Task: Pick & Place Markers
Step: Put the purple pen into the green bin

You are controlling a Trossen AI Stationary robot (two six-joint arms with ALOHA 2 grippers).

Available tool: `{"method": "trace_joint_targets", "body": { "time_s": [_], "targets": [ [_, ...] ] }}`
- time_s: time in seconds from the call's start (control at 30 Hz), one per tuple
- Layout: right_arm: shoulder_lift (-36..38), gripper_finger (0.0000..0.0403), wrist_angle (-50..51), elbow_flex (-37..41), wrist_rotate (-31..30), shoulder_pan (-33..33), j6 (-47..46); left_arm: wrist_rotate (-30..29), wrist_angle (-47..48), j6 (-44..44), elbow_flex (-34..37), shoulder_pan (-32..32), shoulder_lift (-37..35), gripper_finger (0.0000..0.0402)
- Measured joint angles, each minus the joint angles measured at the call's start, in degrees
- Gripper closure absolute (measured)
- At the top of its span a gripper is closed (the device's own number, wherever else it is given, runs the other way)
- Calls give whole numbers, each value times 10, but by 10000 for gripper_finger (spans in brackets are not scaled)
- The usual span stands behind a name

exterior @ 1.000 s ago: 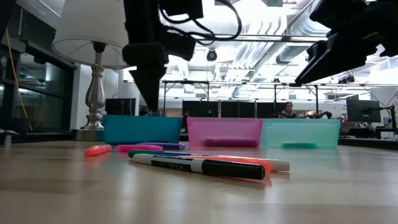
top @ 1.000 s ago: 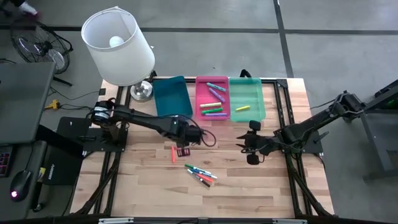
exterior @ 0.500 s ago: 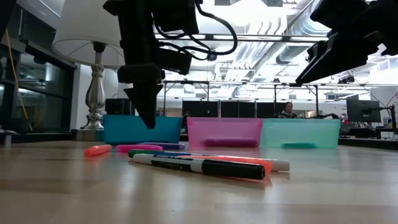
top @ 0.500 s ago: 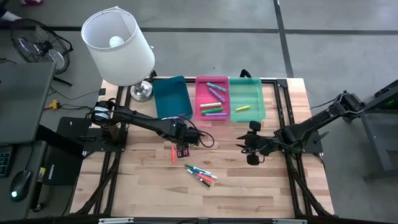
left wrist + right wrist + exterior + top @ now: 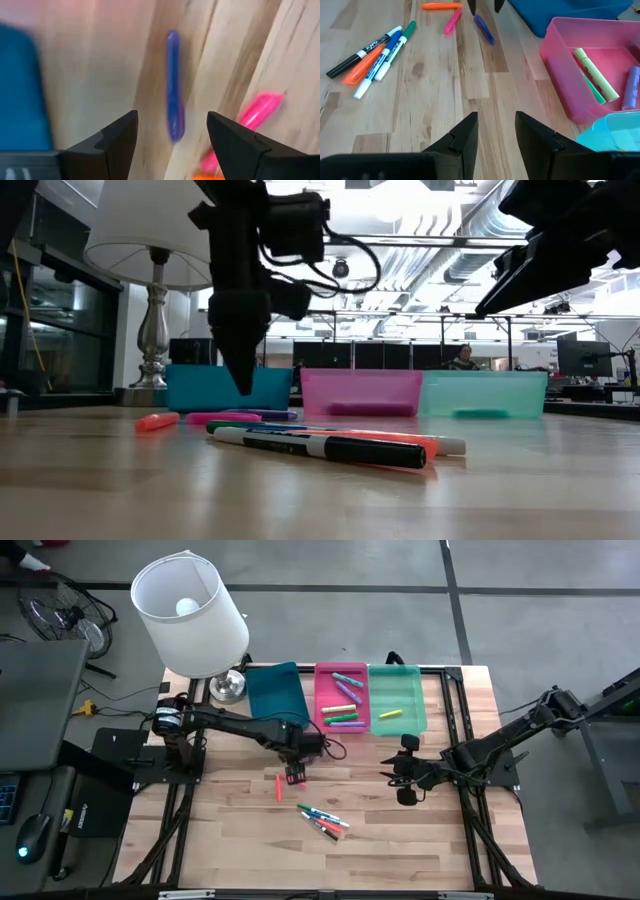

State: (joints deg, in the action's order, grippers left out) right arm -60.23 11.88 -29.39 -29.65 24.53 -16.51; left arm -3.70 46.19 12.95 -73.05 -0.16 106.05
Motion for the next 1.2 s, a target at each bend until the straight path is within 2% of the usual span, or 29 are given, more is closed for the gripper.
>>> {"method": "trace_joint_targets", "body": {
  "time_s": [0.3,0.6,0.83,1.2],
  "targets": [
    [0,284,4,0,-1,0,0,13,-8,-12,-1,-2,47,167],
    [0,284,4,0,-2,0,-1,6,-17,-28,0,-1,52,172],
    [0,284,4,0,-2,0,-1,47,-20,-21,0,15,53,227],
    [0,284,-32,38,-2,0,-3,55,-24,-20,1,15,54,332]
  ]
}}
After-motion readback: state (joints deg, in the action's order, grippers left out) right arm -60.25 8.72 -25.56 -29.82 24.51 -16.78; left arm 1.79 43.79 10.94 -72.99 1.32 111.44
